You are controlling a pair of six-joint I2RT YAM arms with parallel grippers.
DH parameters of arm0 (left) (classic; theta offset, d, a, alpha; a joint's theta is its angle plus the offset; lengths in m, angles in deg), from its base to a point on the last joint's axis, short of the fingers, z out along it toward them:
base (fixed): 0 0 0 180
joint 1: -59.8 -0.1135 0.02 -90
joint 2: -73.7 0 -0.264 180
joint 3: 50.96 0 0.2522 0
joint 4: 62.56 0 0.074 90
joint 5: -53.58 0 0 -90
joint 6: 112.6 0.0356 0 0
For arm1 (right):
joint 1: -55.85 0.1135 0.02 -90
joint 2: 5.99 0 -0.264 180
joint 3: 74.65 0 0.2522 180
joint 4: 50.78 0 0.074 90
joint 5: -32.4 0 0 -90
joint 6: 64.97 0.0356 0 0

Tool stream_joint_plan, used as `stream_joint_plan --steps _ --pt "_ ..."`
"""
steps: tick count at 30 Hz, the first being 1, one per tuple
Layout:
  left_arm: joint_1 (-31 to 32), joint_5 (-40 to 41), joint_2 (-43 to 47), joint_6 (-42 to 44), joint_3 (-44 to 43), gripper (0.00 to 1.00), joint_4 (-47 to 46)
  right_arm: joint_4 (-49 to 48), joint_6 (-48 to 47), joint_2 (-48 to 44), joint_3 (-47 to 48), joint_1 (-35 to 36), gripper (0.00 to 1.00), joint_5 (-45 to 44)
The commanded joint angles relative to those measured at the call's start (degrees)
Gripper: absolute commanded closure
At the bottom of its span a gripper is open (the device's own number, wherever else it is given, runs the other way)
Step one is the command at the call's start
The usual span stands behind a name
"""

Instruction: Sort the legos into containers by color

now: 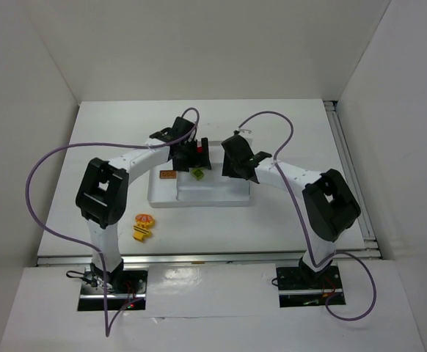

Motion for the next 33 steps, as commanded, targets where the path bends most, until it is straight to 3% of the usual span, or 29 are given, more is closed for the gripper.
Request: stream_joint_plan --steps 1,3,5,9,13,14,15,16,23,28,33 --pt "0.7 3.9 5.2 0.6 -2.8 0.0 2.3 -3.5 -1.1 1.4 4.5 -0.3 0.49 -1.3" --pt "0.7 6.3 7.3 0.6 -3.4 0.0 4.5 -3.5 -1.6 2.2 5.1 -0.3 0.36 -1.3" --pt "0.7 9.2 10.6 0.6 -4.0 0.0 6.9 -2.9 -1.6 2.7 5.7 -0.3 0.31 -1.3" --pt "0.7 15.3 17.1 -0.7 -0.5 0.0 11.6 -1.8 -1.1 -0.4 4.9 -0.3 0.31 -1.3" --pt "-1.9 25.5 26.4 -9.4 5.5 0.11 21.2 -1.8 -1.1 -6.9 1.0 0.2 0.31 -1.3" --pt "-3.3 26.1 28.8 -10.3 9.8 0.11 22.8 -1.3 -1.1 -10.3 0.0 0.2 0.31 -1.3" --pt "-4.1 25.4 33.3 -12.0 12.0 0.03 23.4 -1.3 -1.1 -11.9 -2.0 0.2 0.31 -1.3" --pt "-5.0 24.4 35.2 -12.8 14.1 0.02 24.3 -1.3 -1.1 -13.4 -2.9 0.2 0.31 -1.3" --pt "-7.0 16.5 49.0 -25.8 34.8 0.0 28.4 2.4 -0.6 -22.5 -6.7 0.8 0.31 -0.2" --pt "-8.1 19.6 51.7 -31.3 37.2 0.05 30.8 3.7 -3.6 -22.3 -6.3 0.8 0.3 2.3" --pt "-8.1 22.0 57.4 -34.4 35.1 0.04 34.5 2.2 -13.0 -17.7 -2.4 9.3 0.32 11.1"
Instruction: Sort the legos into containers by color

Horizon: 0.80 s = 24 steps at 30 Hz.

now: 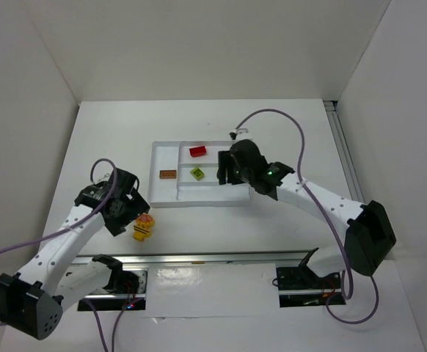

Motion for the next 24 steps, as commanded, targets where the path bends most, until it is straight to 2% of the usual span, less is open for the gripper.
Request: stream_joint_plan --steps 1,2,4,6,7,10,17,21,24 --pt "-0.3 3.0 5.3 -1.8 -4.8 0.04 2.8 0.4 -10.2 3.9 5.6 8.0 0.32 6.0" --pt "-0.3 3.7 5.3 -0.6 -6.9 0.04 2.8 0.4 -11.9 5.2 6.4 13.0 0.32 6.0" --pt "-2.0 4.3 4.3 6.1 -14.1 0.03 1.2 -1.7 -15.7 9.0 8.6 17.6 0.3 4.9" --pt "-3.4 4.8 -0.7 9.7 -19.3 0.02 1.8 -3.6 -17.0 11.9 10.1 22.1 0.29 4.1" --pt "-5.0 4.8 -2.6 11.8 -24.3 0.02 3.0 -5.2 -17.9 15.2 11.0 22.8 0.29 4.1" --pt "-9.5 2.4 -8.2 15.7 -31.5 0.0 4.9 -7.9 -19.2 21.1 15.1 24.7 0.28 4.1" --pt "-22.5 -5.5 -8.8 21.6 -41.5 0.0 4.2 -13.3 -20.8 31.9 22.9 28.2 0.25 2.3" --pt "-25.8 -11.2 -9.9 23.1 -45.3 0.0 4.2 -16.9 -20.8 35.8 24.4 28.7 0.25 1.5" --pt "-27.1 -12.5 -11.1 24.4 -47.1 0.0 4.2 -17.0 -20.8 38.8 27.9 29.3 0.25 2.3"
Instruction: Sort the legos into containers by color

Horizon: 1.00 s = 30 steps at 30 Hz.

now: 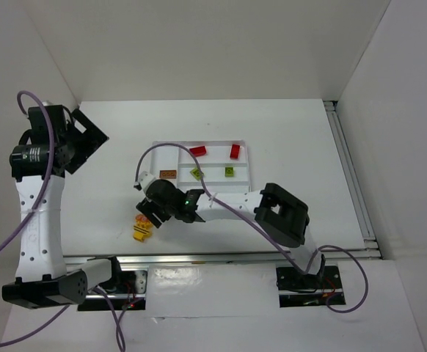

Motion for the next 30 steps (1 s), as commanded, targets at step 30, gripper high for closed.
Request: stream_joint_plan --steps 30 --pt "-3.1 -8.5 1.0 6.6 1.9 0.0 -3.2 -4.5 -1.5 11.4 11.1 2.0 0.52 2.0"
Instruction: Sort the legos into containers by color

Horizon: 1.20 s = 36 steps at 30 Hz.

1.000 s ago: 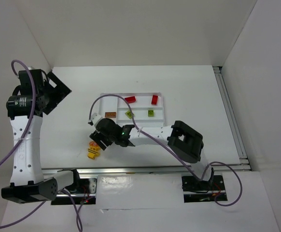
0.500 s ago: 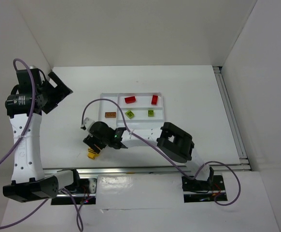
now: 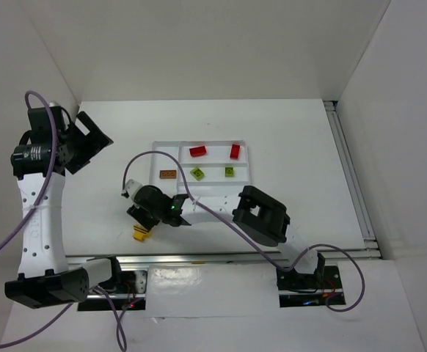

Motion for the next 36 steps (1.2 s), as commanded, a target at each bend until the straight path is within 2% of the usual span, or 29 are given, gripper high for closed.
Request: stream_joint_plan --steps 1,7,12,16,18,23,29,36 --pt "-0.3 -0.8 1.6 1.0 0.5 0.0 -1.7 -2.1 0.2 -1.2 1.0 0.4 0.54 -0.9" --pt "-0.3 -0.2 1.6 1.0 0.5 0.0 -1.7 -4.0 0.7 -7.4 -1.7 0.4 0.65 -2.0" --pt "-0.3 0.3 1.6 1.0 1.1 0.0 -2.2 -4.5 1.8 -16.8 -5.3 0.4 0.65 -3.6" --pt "-0.3 0.3 1.6 1.5 0.6 0.0 -2.2 -1.7 4.2 -22.7 -7.1 0.4 0.67 -11.0" --pt "-0.3 -1.3 1.1 2.0 2.2 0.02 -2.7 2.1 6.5 -24.7 -8.8 -0.9 0.67 -13.4" --pt "0.2 -2.0 4.9 2.6 12.5 0.03 -7.2 2.1 11.3 -31.0 -18.8 -9.0 0.67 -14.1" --pt "0.2 -3.3 4.9 3.1 16.5 0.03 -7.2 2.6 13.2 -31.2 -23.6 -15.1 0.67 -12.0" --pt "0.2 -2.2 4.9 3.1 18.8 0.02 -7.7 1.9 12.7 -26.3 -25.5 -16.2 0.67 -12.1"
